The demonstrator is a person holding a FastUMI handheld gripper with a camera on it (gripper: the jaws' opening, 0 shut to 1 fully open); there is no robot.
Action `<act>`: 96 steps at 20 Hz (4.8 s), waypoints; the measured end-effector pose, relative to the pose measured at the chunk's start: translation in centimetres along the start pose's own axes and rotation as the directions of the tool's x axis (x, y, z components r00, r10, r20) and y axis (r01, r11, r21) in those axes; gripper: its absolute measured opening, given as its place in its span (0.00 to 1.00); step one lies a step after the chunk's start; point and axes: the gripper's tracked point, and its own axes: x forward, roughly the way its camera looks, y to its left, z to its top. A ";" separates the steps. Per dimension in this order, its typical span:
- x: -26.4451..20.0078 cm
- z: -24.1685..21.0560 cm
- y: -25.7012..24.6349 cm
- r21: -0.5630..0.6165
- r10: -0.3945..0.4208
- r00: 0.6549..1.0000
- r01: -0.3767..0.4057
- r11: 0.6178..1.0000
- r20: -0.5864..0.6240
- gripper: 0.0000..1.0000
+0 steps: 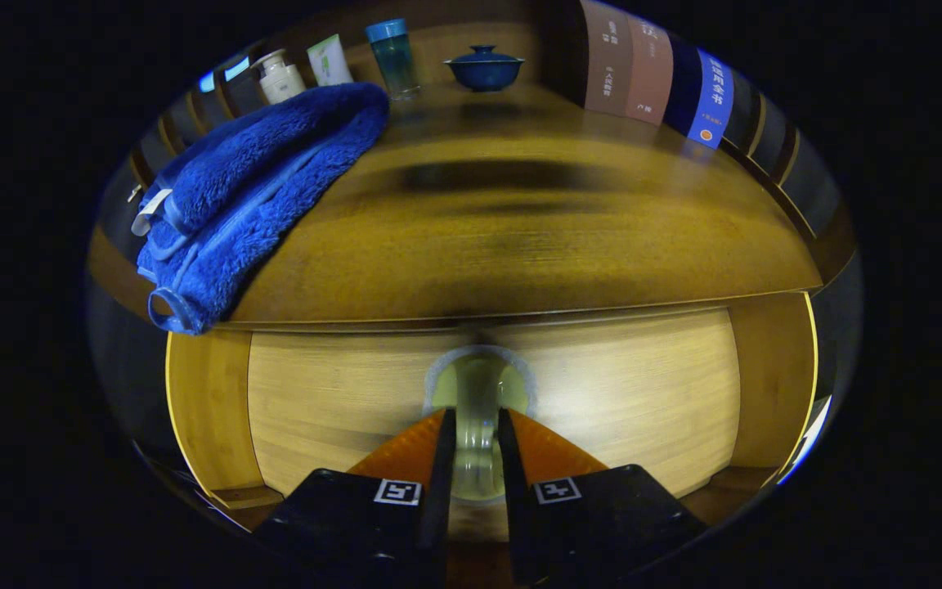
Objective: Pull open the drawer, take out the items inside it, and place them on the countertop above the cabinet.
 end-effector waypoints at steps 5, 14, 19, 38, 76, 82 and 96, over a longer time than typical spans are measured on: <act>0.0 -0.3 0.3 -0.007 0.003 1.000 -0.003 1.000 -0.004 0.17; -4.1 -2.1 1.1 -0.026 0.069 0.993 -0.067 0.997 0.100 0.17; -11.4 -1.1 -0.3 -0.008 0.085 0.951 -0.087 0.996 0.297 0.17; -8.2 19.9 1.1 -0.026 0.085 0.944 -0.081 0.996 0.318 0.17; -23.5 -3.9 0.5 -0.056 0.151 0.578 -0.179 0.982 0.802 0.98; -19.5 -10.6 0.5 -0.091 0.128 0.595 -0.092 0.992 0.793 0.98; -13.3 -13.2 -1.9 0.010 0.047 0.669 -0.082 0.997 0.742 0.97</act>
